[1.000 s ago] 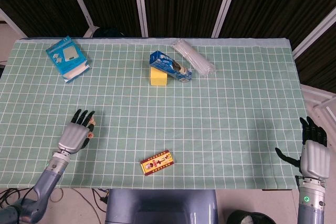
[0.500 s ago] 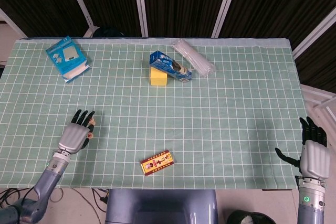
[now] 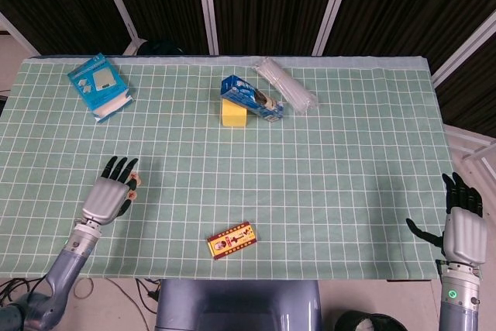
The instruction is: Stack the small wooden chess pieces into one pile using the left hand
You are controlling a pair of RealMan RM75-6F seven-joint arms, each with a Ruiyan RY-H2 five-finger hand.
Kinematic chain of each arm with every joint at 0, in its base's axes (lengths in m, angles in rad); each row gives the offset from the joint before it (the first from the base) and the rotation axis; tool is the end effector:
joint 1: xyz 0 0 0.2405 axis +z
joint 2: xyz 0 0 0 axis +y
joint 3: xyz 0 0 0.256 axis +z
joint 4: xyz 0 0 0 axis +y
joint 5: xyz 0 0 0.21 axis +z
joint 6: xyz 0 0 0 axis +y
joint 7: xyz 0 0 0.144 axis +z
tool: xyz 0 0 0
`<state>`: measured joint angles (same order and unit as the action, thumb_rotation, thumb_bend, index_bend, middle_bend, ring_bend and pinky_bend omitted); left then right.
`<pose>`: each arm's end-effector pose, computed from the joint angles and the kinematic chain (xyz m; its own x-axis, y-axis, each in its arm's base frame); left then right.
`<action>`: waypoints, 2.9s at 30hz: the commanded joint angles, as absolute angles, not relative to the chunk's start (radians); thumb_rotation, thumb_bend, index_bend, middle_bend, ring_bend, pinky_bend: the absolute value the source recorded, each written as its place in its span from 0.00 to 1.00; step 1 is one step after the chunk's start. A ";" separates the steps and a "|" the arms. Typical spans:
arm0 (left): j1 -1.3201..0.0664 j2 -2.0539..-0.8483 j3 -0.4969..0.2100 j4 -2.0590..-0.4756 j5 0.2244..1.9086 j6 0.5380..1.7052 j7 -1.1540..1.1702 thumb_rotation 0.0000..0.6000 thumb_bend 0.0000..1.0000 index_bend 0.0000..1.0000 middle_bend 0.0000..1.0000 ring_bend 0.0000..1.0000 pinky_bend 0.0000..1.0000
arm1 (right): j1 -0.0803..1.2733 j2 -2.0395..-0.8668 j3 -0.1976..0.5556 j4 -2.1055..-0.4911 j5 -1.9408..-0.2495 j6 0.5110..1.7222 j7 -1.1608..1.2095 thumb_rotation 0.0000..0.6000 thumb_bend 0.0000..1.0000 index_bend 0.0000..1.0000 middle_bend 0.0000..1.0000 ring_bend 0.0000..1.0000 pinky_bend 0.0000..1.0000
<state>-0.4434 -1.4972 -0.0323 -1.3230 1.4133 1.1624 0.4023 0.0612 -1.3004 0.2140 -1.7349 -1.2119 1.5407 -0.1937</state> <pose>-0.2648 0.2793 0.0167 0.6950 0.1108 0.7104 0.7013 -0.3227 -0.6357 -0.2992 -0.1970 0.1335 0.2645 0.1347 0.9549 -0.9338 0.2833 0.2187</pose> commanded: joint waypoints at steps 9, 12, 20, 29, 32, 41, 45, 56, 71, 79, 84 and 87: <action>-0.467 -1.446 -0.085 -1.387 1.409 1.183 0.396 1.00 0.32 0.49 0.03 0.00 0.00 | 0.062 -1.302 0.214 -1.735 -1.211 1.542 -0.197 1.00 0.23 0.09 0.01 0.09 0.00; -0.478 -1.442 -0.102 -1.406 1.393 1.176 0.411 1.00 0.32 0.49 0.03 0.00 0.00 | 0.062 -1.302 0.215 -1.735 -1.210 1.541 -0.197 1.00 0.23 0.09 0.01 0.09 0.00; -0.494 -1.446 -0.124 -1.414 1.331 1.146 0.455 1.00 0.32 0.49 0.03 0.00 0.00 | 0.061 -1.302 0.215 -1.733 -1.211 1.543 -0.195 1.00 0.23 0.09 0.01 0.09 0.00; -0.503 -1.461 -0.126 -1.374 1.282 1.118 0.464 1.00 0.32 0.48 0.03 0.00 0.00 | 0.061 -1.303 0.216 -1.733 -1.210 1.544 -0.196 1.00 0.23 0.09 0.01 0.09 0.00; -0.509 -1.466 -0.128 -1.363 1.273 1.107 0.464 1.00 0.32 0.48 0.03 0.00 0.00 | 0.061 -1.303 0.216 -1.733 -1.209 1.544 -0.198 1.00 0.23 0.09 0.01 0.09 0.00; -0.521 -1.481 -0.122 -1.346 1.256 1.095 0.483 1.00 0.32 0.47 0.03 0.00 0.00 | 0.062 -1.303 0.217 -1.732 -1.207 1.542 -0.198 1.00 0.23 0.09 0.01 0.09 0.00; -0.525 -1.488 -0.122 -1.345 1.251 1.093 0.490 1.00 0.32 0.47 0.03 0.00 0.00 | 0.062 -1.303 0.217 -1.733 -1.206 1.542 -0.197 1.00 0.23 0.09 0.01 0.09 0.00; -0.532 -1.501 -0.119 -1.337 1.235 1.091 0.506 1.00 0.32 0.46 0.03 0.00 0.00 | 0.062 -1.303 0.218 -1.732 -1.205 1.541 -0.196 1.00 0.23 0.09 0.01 0.09 0.00; -0.535 -1.501 -0.112 -1.332 1.230 1.095 0.506 1.00 0.32 0.45 0.03 0.00 0.00 | 0.062 -1.304 0.218 -1.732 -1.204 1.542 -0.198 1.00 0.23 0.09 0.01 0.09 0.00; -0.539 -1.509 -0.110 -1.331 1.229 1.097 0.512 1.00 0.32 0.45 0.03 0.00 0.00 | 0.062 -1.304 0.219 -1.731 -1.203 1.542 -0.196 1.00 0.23 0.09 0.01 0.09 0.00; -0.539 -1.512 -0.107 -1.330 1.222 1.095 0.517 1.00 0.32 0.44 0.03 0.00 0.00 | 0.061 -1.304 0.219 -1.731 -1.203 1.543 -0.196 1.00 0.23 0.09 0.01 0.09 0.00; -0.540 -1.513 -0.107 -1.329 1.221 1.095 0.518 1.00 0.32 0.44 0.03 0.00 0.00 | 0.062 -1.305 0.219 -1.731 -1.203 1.543 -0.197 1.00 0.23 0.09 0.01 0.09 0.00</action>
